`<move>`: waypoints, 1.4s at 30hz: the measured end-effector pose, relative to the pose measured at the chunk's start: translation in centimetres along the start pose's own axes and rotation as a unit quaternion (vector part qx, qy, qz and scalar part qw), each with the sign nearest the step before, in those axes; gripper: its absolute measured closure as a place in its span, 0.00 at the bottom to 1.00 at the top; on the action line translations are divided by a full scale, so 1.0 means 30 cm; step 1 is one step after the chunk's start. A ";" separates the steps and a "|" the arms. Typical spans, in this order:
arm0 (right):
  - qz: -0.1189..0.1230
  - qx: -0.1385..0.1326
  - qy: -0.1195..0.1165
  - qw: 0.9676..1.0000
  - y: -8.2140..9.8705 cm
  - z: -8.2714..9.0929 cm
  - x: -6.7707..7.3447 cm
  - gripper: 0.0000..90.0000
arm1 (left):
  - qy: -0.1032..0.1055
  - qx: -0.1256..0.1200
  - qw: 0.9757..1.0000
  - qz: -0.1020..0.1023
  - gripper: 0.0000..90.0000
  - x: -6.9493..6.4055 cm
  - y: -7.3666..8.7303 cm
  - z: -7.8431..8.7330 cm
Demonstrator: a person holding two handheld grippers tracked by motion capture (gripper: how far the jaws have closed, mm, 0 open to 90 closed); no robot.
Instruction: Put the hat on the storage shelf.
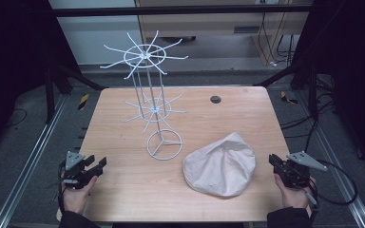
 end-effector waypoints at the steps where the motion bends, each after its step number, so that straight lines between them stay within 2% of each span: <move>1: 0.000 0.000 0.000 1.000 0.000 0.000 0.000 0.94 | -0.001 0.000 1.000 0.000 0.53 -0.002 -0.001 0.004; 6: 0.018 -0.010 -0.018 1.000 -0.031 0.016 0.050 0.99 | 0.002 -0.006 1.000 0.000 0.56 -0.016 -0.008 0.021; 9: 0.024 -0.015 -0.038 0.999 -0.054 0.023 0.098 1.00 | 0.007 -0.006 1.000 -0.003 0.58 -0.022 -0.011 0.022; 11: 0.024 -0.013 -0.043 0.999 -0.060 0.024 0.113 1.00 | 0.011 -0.002 1.000 -0.005 0.58 -0.026 -0.010 0.019; 16: 0.042 -0.019 -0.069 0.997 -0.087 0.021 0.189 1.00 | 0.015 0.000 1.000 -0.002 0.62 -0.033 -0.010 0.021; 17: 0.046 -0.017 -0.086 0.995 -0.095 0.017 0.223 1.00 | 0.015 -0.002 1.000 -0.002 0.66 -0.033 -0.012 0.024; 19: 0.048 -0.016 -0.094 0.994 -0.097 0.015 0.241 1.00 | 0.017 -0.004 1.000 -0.001 0.67 -0.035 -0.017 0.029; 21: 0.054 -0.014 -0.104 0.993 -0.102 0.008 0.275 1.00 | 0.023 -0.005 1.000 0.002 0.74 -0.039 -0.020 0.034; 24: 0.061 -0.004 -0.116 0.991 -0.097 -0.005 0.317 1.00 | 0.044 -0.008 0.999 0.008 0.86 -0.057 -0.026 0.044; 27: 0.065 0.000 -0.118 0.991 -0.093 -0.011 0.327 1.00 | 0.063 -0.009 0.998 0.000 0.91 -0.091 -0.033 0.049; 31: 0.065 0.008 -0.119 0.991 -0.079 -0.018 0.332 1.00 | 0.097 -0.005 0.995 -0.014 0.97 -0.164 -0.037 0.053; 33: 0.065 0.013 -0.115 0.991 -0.070 -0.021 0.327 1.00 | 0.104 -0.005 0.994 -0.021 0.99 -0.191 -0.042 0.054; 36: 0.065 0.026 -0.110 0.991 -0.042 -0.030 0.315 1.00 | 0.124 -0.004 0.992 -0.039 1.00 -0.248 -0.051 0.051; 40: 0.070 0.038 -0.104 0.991 -0.016 -0.033 0.304 1.00 | 0.152 0.007 0.986 -0.071 1.00 -0.337 -0.046 0.045; 42: 0.064 0.043 -0.104 0.992 -0.001 -0.030 0.294 1.00 | 0.160 0.009 0.984 -0.082 1.00 -0.372 -0.048 0.040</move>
Point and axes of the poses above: each handheld gripper's, and its own axes: z roughly backward along the jaws, y roughly out of its underside, x roughly to its left, the point moved 8 cm from there along -z, roughly forward along the jaws, and after that the axes turned 2 degrees about -y, right-handed, at the moved point
